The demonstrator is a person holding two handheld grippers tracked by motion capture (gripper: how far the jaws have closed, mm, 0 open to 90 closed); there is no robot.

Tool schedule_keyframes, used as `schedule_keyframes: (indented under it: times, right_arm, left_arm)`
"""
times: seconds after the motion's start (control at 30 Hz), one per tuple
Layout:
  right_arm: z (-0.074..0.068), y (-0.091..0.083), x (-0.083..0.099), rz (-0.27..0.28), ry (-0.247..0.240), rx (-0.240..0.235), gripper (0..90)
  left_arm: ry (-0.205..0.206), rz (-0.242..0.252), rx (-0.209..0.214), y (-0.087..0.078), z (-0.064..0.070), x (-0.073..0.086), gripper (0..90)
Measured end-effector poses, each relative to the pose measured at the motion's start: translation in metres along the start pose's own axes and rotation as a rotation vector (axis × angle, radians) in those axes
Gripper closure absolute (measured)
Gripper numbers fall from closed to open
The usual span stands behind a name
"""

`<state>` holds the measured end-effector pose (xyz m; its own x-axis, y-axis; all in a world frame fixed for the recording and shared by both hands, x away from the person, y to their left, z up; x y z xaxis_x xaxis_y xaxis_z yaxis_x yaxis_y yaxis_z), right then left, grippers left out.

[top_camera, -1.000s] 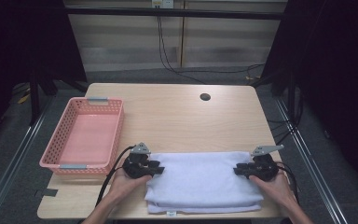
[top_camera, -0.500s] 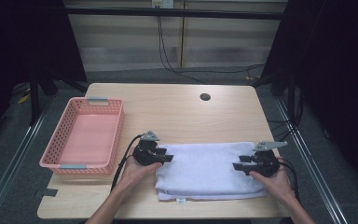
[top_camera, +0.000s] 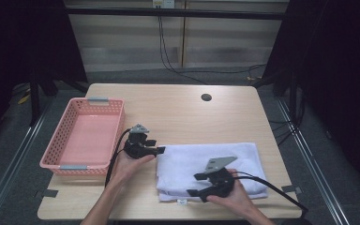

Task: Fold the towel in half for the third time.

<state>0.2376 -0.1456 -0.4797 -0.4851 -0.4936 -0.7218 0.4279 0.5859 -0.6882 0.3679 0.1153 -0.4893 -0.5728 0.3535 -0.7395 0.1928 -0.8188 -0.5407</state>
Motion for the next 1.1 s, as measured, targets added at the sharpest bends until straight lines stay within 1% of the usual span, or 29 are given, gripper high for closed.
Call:
schedule_keyframes:
  times: [0.03, 0.07, 0.1, 0.13, 0.17, 0.2, 0.3, 0.37, 0.4, 0.43, 0.47, 0.53, 0.57, 0.63, 0.67, 0.73, 0.77, 0.8, 0.83, 0.87, 0.93, 0.97, 1.0, 1.03, 1.07, 1.1]
  right_arm:
    - [-0.008, 0.011, -0.007, -0.007, -0.014, -0.031, 34.8]
    - [-0.013, 0.017, -0.011, -0.015, -0.033, -0.033, 34.5]
    - [-0.019, 0.027, -0.016, -0.029, -0.055, -0.041, 33.7]
    - [-0.022, 0.033, -0.018, -0.034, -0.066, -0.04, 32.8]
    - [-0.024, 0.041, -0.021, -0.039, -0.07, -0.051, 32.0]
    - [-0.025, 0.048, -0.022, -0.042, -0.058, -0.068, 31.1]
    - [-0.031, 0.059, -0.021, -0.032, -0.057, -0.086, 25.0]
    - [-0.034, 0.058, -0.02, -0.012, -0.082, -0.086, 23.1]
    - [-0.037, 0.059, -0.018, -0.021, -0.092, -0.074, 22.8]
    - [-0.039, 0.06, -0.016, -0.016, -0.107, -0.058, 22.9]
    - [-0.041, 0.06, -0.015, -0.01, -0.112, -0.044, 22.9]
    - [-0.046, 0.06, -0.014, -0.009, -0.148, -0.009, 23.3]
    - [-0.047, 0.061, -0.014, -0.002, -0.154, -0.003, 24.1]
    - [-0.05, 0.06, -0.011, 0.007, -0.188, 0.023, 24.7]
    - [-0.052, 0.061, -0.009, 0.019, -0.216, 0.044, 25.2]
    - [-0.055, 0.061, -0.008, 0.023, -0.243, 0.076, 28.3]
    - [-0.054, 0.06, -0.009, 0.02, -0.235, 0.085, 34.8]
    - [-0.052, 0.059, -0.009, 0.024, -0.233, 0.097, 41.1]
    - [-0.05, 0.058, -0.009, 0.03, -0.231, 0.101, 45.8]
    - [-0.048, 0.058, -0.009, 0.033, -0.227, 0.111, 50.7]
    - [-0.048, 0.058, -0.011, 0.025, -0.223, 0.137, 58.2]
    - [-0.048, 0.058, -0.012, 0.022, -0.206, 0.154, 62.0]
    - [-0.047, 0.058, -0.012, 0.019, -0.194, 0.157, 64.6]
    - [-0.046, 0.057, -0.012, 0.015, -0.156, 0.156, 68.0]
    - [-0.042, 0.057, -0.013, 0.015, -0.129, 0.145, 70.0]
    - [-0.04, 0.057, -0.014, 0.019, -0.103, 0.134, 72.0]
  left_arm:
    - [-0.001, -0.006, 0.0, 0.0, 0.0, 0.0, 43.3]
    - [-0.003, -0.01, 0.0, 0.001, 0.0, 0.001, 42.9]
    - [-0.003, -0.014, 0.006, 0.002, 0.0, 0.001, 42.5]
    - [-0.006, -0.012, 0.006, 0.002, 0.0, 0.001, 42.4]
    - [-0.002, -0.018, 0.008, 0.002, 0.001, 0.002, 42.2]
    - [-0.001, -0.019, 0.01, 0.002, 0.001, 0.001, 42.2]
    - [-0.012, -0.002, 0.007, 0.0, -0.001, 0.001, 41.5]
    - [-0.019, -0.005, -0.01, 0.0, -0.004, 0.002, 41.2]
    - [-0.031, -0.001, -0.013, 0.0, -0.005, 0.002, 40.8]
    - [-0.036, -0.002, -0.018, 0.0, -0.007, 0.003, 40.7]
    - [-0.042, -0.003, -0.029, 0.0, -0.008, 0.003, 40.5]
    - [-0.064, 0.011, -0.026, 0.001, -0.011, 0.004, 40.0]
    - [-0.064, 0.009, -0.029, 0.001, -0.012, 0.004, 40.0]
    - [-0.07, 0.007, -0.04, 0.002, -0.013, 0.004, 39.9]
    - [-0.077, 0.006, -0.04, 0.002, -0.013, 0.005, 39.6]
    - [-0.08, -0.001, -0.043, 0.002, -0.015, 0.006, 39.4]
    - [-0.089, 0.0, -0.045, 0.002, -0.015, 0.007, 39.2]
    - [-0.094, 0.001, -0.038, 0.003, -0.015, 0.007, 38.9]
    - [-0.089, -0.015, -0.045, 0.003, -0.016, 0.008, 38.9]
    - [-0.094, -0.017, -0.05, 0.004, -0.016, 0.008, 38.7]
    - [-0.095, -0.029, -0.035, 0.008, -0.016, 0.009, 38.3]
    - [-0.094, -0.034, -0.033, 0.01, -0.015, 0.01, 38.1]
    - [-0.084, -0.039, -0.034, 0.012, -0.014, 0.01, 37.9]
    - [-0.077, -0.049, -0.036, 0.013, -0.013, 0.009, 38.5]
    - [-0.075, -0.055, -0.019, 0.014, -0.012, 0.009, 41.0]
    - [-0.064, -0.058, 0.002, 0.016, -0.011, 0.009, 50.3]
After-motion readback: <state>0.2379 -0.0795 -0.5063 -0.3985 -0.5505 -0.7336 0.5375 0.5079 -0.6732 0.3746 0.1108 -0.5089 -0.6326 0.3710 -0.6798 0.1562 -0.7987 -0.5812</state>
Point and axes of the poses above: each handheld gripper's, and its own axes: y roughly forward along the jaws, x roughly out of its underside, z roughly to its right, the point moved 1 cm from there along y, roughly forward along the jaws, and after that the axes turned 13 degrees about x, right-handed, at the moved point
